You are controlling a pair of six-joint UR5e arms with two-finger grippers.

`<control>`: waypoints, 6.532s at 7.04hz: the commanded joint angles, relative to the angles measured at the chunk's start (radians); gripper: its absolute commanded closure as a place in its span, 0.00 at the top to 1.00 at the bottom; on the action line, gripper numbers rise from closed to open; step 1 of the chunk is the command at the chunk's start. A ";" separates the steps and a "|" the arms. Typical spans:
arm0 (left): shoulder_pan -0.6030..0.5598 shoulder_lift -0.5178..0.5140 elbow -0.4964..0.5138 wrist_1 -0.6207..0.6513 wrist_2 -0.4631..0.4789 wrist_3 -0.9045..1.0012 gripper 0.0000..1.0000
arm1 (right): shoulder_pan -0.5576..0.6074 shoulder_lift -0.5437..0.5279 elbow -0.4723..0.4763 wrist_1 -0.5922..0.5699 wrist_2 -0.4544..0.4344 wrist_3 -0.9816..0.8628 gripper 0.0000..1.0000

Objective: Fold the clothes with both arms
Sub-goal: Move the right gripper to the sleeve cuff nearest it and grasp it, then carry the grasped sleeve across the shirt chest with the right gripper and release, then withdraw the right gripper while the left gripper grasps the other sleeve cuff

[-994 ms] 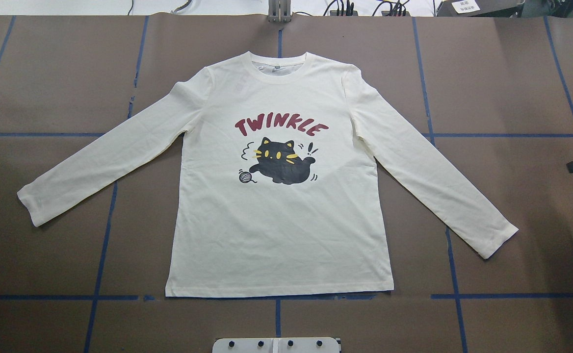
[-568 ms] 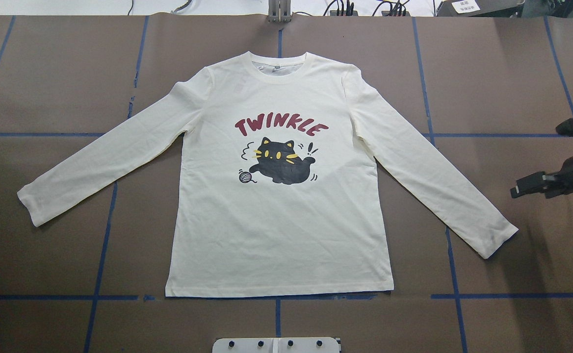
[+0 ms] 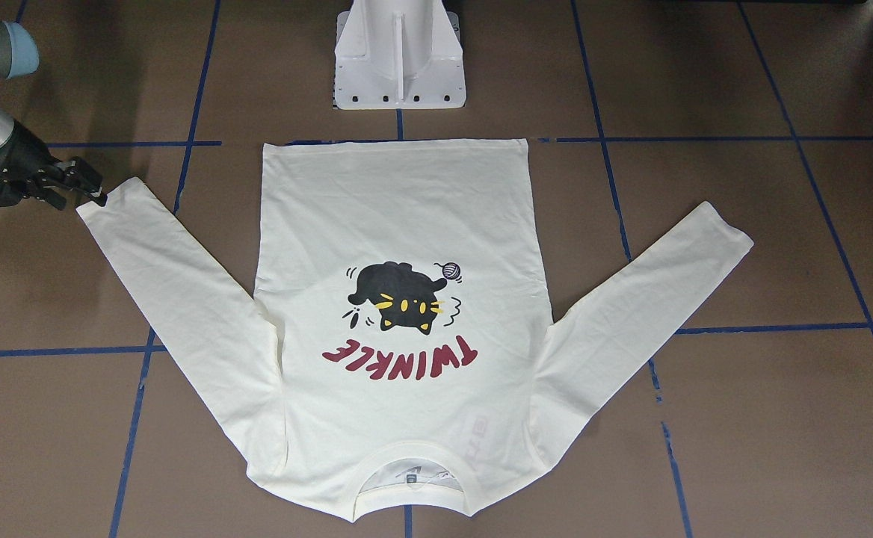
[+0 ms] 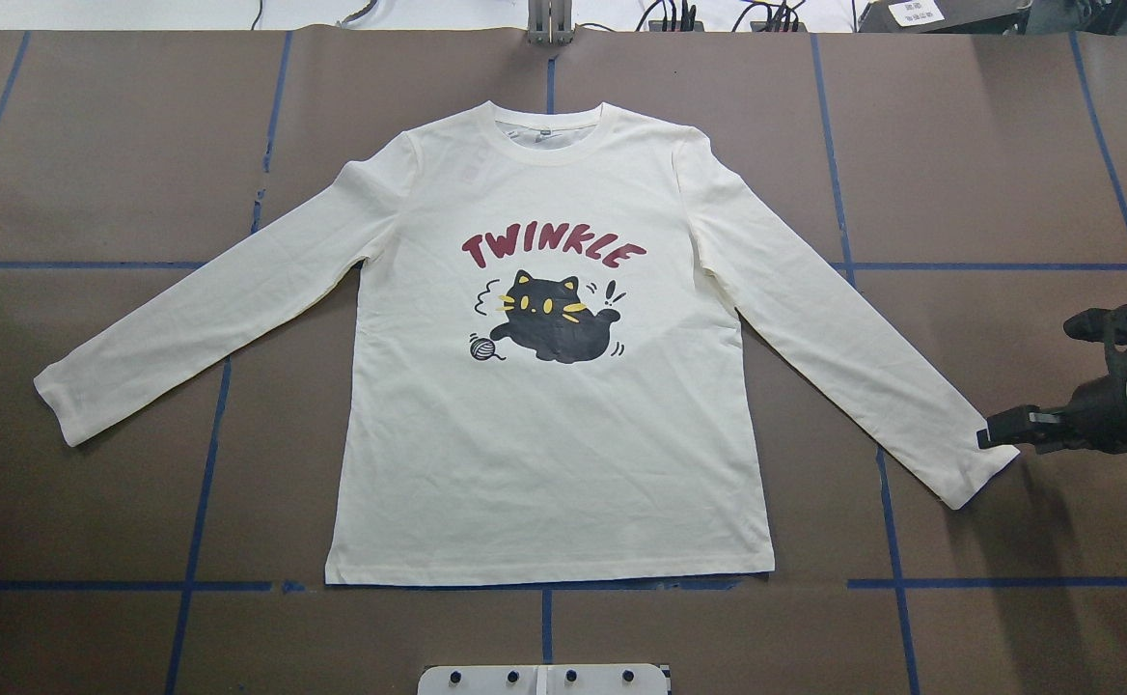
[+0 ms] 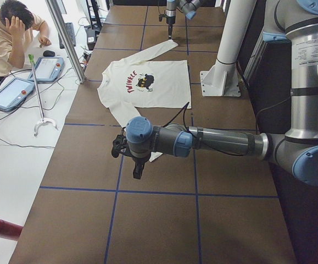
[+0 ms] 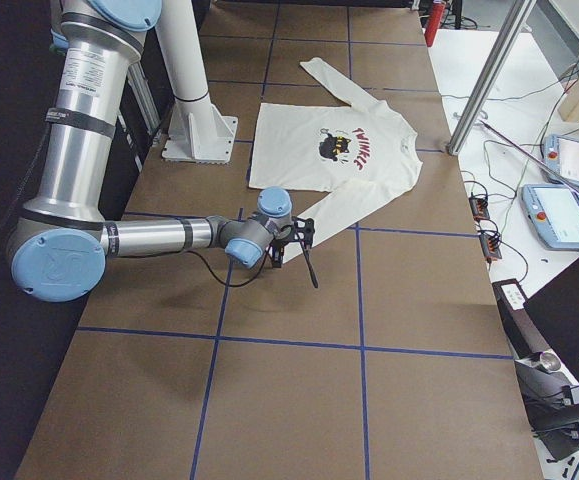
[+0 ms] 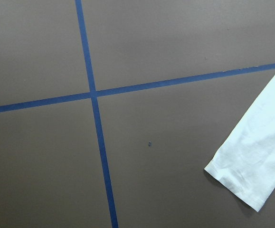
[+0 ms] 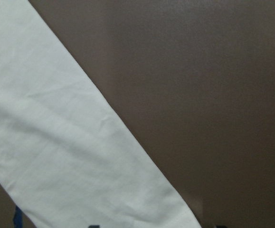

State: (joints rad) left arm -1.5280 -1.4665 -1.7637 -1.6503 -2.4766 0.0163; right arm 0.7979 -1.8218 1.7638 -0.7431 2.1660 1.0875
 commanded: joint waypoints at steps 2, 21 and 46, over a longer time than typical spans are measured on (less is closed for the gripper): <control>0.000 0.002 0.010 -0.002 -0.004 0.002 1.00 | -0.002 0.004 -0.032 0.005 -0.009 0.005 0.76; -0.003 0.002 -0.042 -0.006 -0.025 0.002 1.00 | -0.004 0.857 0.076 -0.723 -0.059 0.342 0.00; 0.459 -0.167 0.277 -0.421 0.168 -0.590 0.89 | 0.110 0.578 0.020 -0.441 0.035 0.180 0.78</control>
State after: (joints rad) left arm -1.0830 -1.6330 -1.5023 -2.0717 -2.3129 -0.5791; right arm 0.9059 -1.2346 1.7786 -1.1844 2.1988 1.2736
